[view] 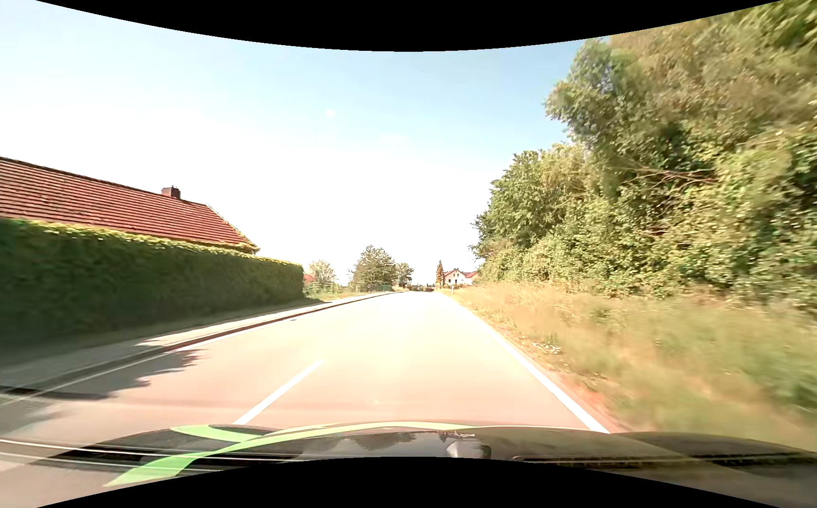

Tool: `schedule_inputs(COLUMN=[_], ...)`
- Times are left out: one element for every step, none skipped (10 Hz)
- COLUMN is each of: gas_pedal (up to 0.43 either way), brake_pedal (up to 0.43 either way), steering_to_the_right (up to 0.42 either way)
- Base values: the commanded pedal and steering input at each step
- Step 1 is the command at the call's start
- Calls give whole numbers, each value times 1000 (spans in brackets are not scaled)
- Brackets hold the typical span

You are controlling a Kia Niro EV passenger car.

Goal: Follow the waypoints while adhering to traffic rules and regulations

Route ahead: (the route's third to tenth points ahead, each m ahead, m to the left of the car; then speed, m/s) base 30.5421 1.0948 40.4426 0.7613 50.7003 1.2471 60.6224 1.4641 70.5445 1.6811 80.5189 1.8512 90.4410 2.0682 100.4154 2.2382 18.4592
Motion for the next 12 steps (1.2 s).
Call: schedule_inputs(gas_pedal=[110, 110, 110, 98, 98, 98, 98, 98, 98, 98, 98, 98], brake_pedal=[0, 0, 0, 0, 0, 0, 0, 0, 0, 0, 0, 0], steering_to_the_right=[-4, -4, -4, -4, -4, -2, -2, -2, -2, -2, -1, -1])
